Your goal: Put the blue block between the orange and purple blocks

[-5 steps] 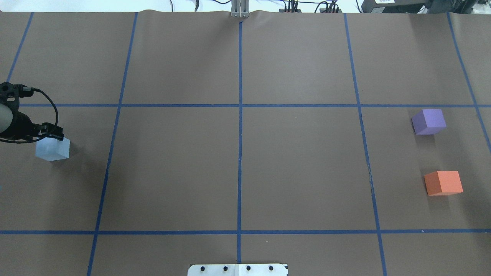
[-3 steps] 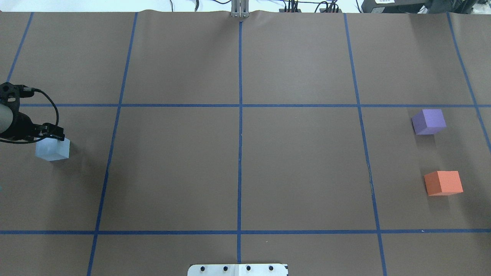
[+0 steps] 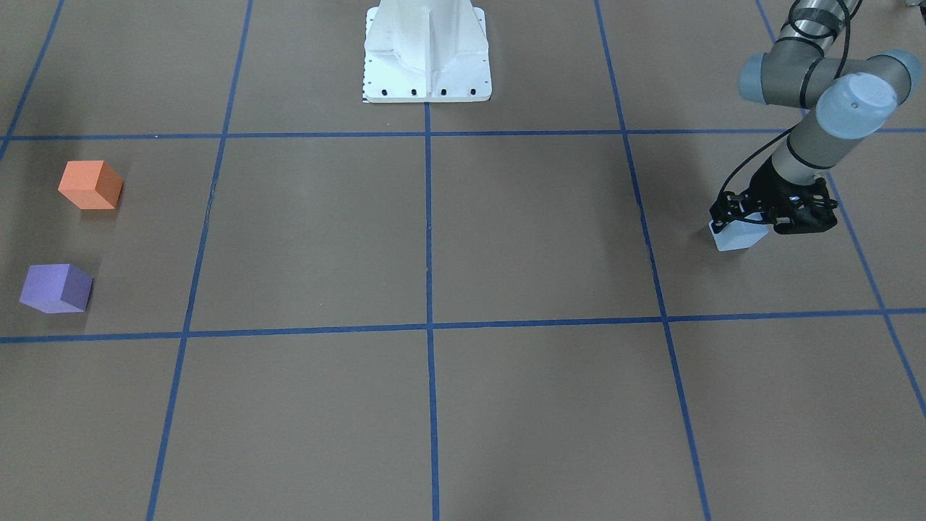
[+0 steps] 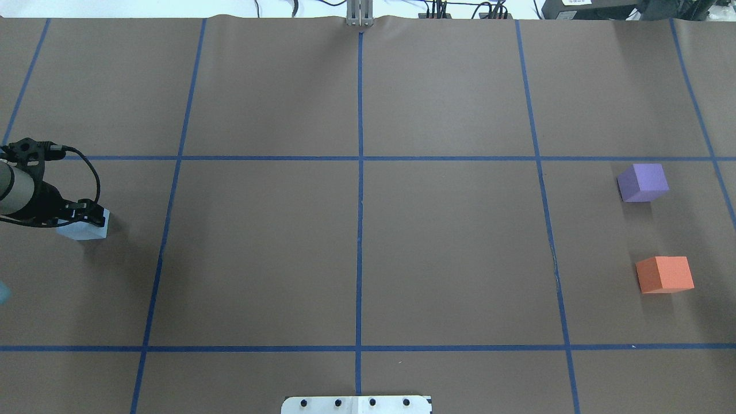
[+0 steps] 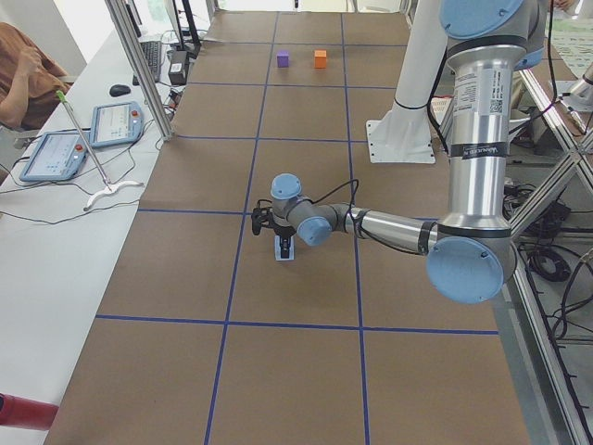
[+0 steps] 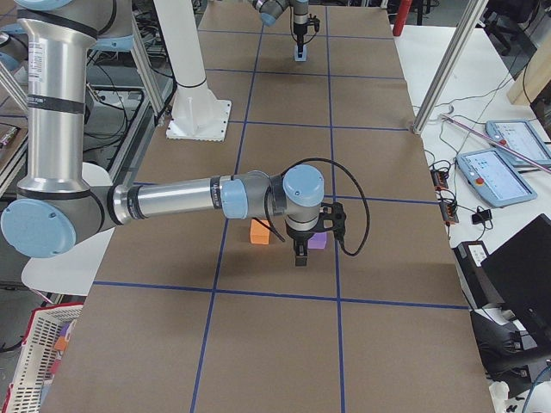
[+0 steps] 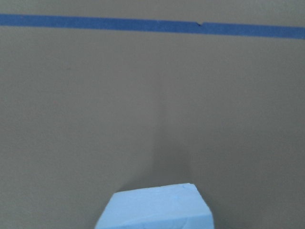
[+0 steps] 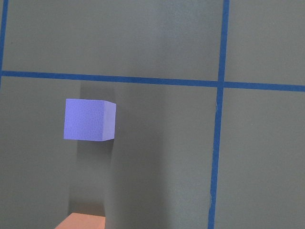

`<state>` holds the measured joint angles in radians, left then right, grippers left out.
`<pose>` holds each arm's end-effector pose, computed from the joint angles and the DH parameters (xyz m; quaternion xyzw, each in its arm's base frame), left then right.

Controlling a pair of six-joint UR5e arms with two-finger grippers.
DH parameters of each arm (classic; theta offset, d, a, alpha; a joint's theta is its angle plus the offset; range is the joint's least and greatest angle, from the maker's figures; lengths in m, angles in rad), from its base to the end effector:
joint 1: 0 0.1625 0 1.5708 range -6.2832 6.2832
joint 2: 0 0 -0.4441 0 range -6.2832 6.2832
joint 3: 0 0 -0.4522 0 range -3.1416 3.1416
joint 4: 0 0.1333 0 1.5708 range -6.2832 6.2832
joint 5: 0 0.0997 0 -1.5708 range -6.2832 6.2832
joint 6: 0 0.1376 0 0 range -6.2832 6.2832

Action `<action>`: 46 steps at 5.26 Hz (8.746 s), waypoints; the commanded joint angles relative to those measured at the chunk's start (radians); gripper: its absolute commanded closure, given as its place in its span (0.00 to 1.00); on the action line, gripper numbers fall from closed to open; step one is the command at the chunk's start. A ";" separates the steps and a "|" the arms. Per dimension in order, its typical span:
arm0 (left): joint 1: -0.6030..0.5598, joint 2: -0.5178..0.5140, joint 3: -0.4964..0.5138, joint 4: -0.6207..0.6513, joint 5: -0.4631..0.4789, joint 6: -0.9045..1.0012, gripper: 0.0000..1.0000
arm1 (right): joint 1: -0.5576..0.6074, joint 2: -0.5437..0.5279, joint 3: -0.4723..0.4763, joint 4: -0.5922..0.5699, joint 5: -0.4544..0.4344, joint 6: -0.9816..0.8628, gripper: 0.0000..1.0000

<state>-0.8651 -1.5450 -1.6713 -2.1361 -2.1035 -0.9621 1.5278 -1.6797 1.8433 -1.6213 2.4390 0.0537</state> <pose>0.3345 -0.4904 0.6082 0.0189 0.3926 -0.0350 0.9188 0.0065 -0.5077 0.6074 0.0309 -0.4219 -0.0189 0.9059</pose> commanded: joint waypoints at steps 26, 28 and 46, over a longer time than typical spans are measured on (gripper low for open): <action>0.105 -0.719 0.043 0.582 0.053 0.010 0.00 | -0.064 0.466 0.159 -0.598 -0.046 0.103 0.00; -0.007 -0.479 -0.147 0.604 0.007 0.193 0.00 | -0.249 0.613 0.171 -0.591 -0.066 0.410 0.00; -0.258 -0.216 -0.220 0.601 -0.064 0.507 0.00 | -0.973 1.104 -0.654 0.087 -0.509 0.980 0.30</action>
<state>-1.1229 -1.7610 -1.8915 -1.5363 -2.1686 -0.4556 0.5561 -0.5765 1.1915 -1.5359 1.9347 1.0256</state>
